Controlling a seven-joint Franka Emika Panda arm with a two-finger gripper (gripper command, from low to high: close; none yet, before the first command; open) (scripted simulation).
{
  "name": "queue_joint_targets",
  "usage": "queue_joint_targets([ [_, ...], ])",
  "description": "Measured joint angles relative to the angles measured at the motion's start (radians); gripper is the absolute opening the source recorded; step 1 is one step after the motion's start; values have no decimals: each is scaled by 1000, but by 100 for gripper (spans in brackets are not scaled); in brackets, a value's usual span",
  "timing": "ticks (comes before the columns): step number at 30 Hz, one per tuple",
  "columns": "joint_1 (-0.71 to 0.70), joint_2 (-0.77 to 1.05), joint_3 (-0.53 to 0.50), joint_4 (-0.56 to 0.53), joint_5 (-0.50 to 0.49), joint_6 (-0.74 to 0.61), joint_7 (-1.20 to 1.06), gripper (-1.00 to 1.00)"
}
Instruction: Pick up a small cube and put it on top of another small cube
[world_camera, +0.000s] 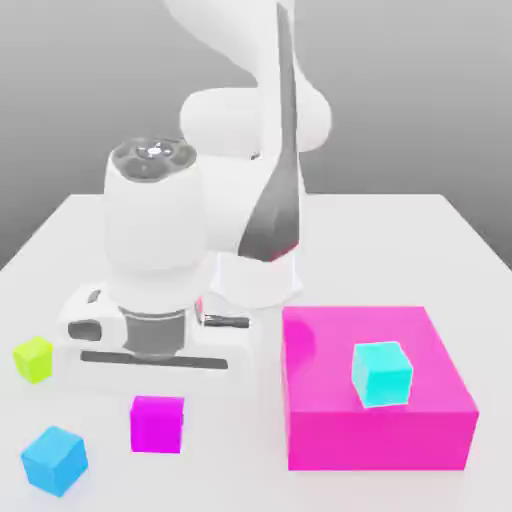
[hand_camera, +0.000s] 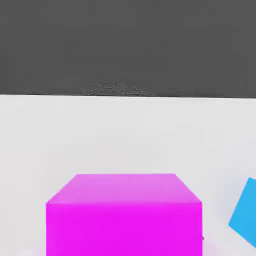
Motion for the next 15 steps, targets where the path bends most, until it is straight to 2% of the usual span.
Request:
queue_joint_targets([
  [5,-259,-74,-131,-98,25,25,153,-100],
  [7,-352,-45,-163,-109,108,60,172,-100],
  [11,-434,84,-101,-105,322,160,84,-100],
  [12,-448,104,-83,-104,349,175,67,100],
  [15,-448,104,-83,-104,349,175,67,100],
])
